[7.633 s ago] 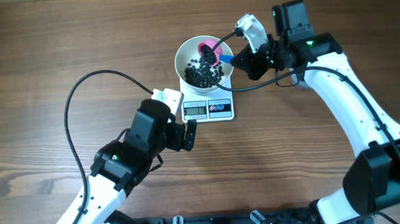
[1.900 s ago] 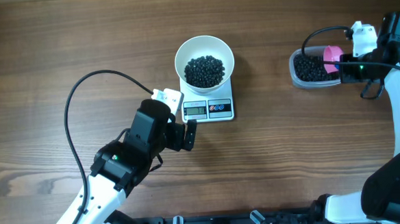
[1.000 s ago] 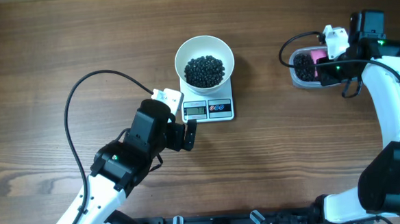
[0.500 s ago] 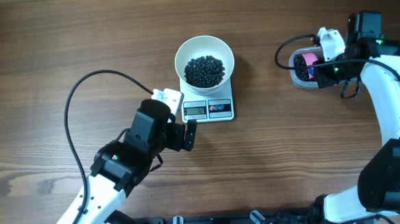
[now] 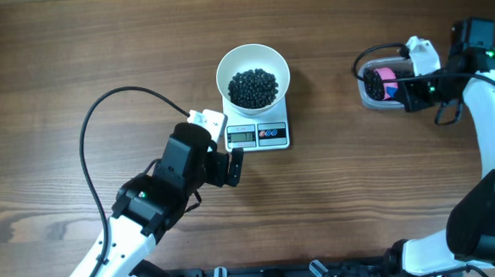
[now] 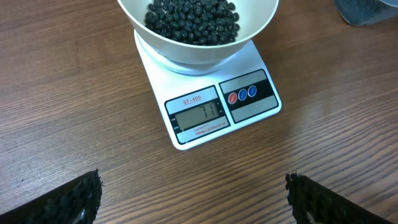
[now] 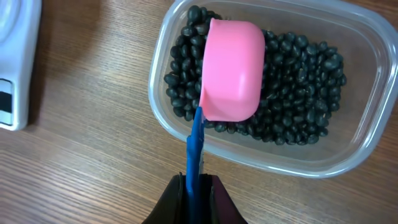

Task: Scoop item into bowl and weigh 150g on scale
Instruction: 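Push the pink scoop into the black beans with the right gripper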

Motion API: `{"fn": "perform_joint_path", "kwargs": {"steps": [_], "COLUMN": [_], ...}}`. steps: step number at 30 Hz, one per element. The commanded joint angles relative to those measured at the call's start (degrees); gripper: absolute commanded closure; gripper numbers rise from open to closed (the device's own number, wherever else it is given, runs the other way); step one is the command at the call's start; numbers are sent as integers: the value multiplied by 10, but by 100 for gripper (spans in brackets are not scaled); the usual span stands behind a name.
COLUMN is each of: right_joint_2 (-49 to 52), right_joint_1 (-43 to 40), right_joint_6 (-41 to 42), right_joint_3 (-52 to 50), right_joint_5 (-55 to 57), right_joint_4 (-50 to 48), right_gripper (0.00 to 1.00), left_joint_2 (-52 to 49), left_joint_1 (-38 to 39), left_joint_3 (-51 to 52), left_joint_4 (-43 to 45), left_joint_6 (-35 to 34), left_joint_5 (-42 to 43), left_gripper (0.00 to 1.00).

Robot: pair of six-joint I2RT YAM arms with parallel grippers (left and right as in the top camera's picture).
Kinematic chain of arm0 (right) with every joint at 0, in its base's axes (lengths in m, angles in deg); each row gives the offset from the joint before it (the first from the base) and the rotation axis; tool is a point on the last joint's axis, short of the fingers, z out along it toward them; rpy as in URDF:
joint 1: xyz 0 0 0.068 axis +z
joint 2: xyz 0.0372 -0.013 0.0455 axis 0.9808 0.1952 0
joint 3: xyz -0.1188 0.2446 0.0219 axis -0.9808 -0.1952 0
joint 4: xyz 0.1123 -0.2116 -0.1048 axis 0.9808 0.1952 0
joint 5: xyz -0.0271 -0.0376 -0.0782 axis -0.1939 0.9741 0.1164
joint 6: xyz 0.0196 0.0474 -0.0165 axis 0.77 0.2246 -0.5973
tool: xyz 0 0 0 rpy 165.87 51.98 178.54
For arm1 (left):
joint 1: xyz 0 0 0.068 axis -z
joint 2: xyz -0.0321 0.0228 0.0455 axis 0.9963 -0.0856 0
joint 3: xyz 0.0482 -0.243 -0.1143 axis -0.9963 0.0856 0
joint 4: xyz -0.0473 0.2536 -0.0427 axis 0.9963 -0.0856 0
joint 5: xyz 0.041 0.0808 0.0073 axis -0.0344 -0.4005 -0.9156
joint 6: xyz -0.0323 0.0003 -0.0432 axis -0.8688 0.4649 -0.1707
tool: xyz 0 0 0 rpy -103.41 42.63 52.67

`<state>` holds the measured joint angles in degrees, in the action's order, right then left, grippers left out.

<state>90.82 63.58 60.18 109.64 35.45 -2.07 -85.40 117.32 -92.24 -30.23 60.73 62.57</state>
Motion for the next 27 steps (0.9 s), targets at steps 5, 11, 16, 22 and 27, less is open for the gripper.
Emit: {"fn": "perform_joint_path", "kwargs": {"steps": [5, 11, 16, 22, 27], "right_joint_2": [11, 15, 15, 15, 15], "right_joint_1": [-16, -16, -19, -44, -74], "right_joint_6": [-43, -39, -28, -5, -5], "right_joint_3": [-9, -38, -49, -49, -49], "right_joint_5": [-121, -121, -121, -130, -194], "right_joint_4": [34, 9, 2, -7, -7], "right_gripper": [96, 96, 96, 96, 96], "left_joint_2": [-1, -1, -1, -1, -1], "left_joint_1": [-3, -3, -3, -3, -3], "left_joint_3": [1, 1, 1, 1, 1], "left_joint_4": [0, 0, 0, 0, 0], "left_joint_6": [11, 11, 11, 11, 11], "left_joint_5": [-8, -8, -8, -8, -8], "left_gripper": [0, 0, 0, 0, 0]}}
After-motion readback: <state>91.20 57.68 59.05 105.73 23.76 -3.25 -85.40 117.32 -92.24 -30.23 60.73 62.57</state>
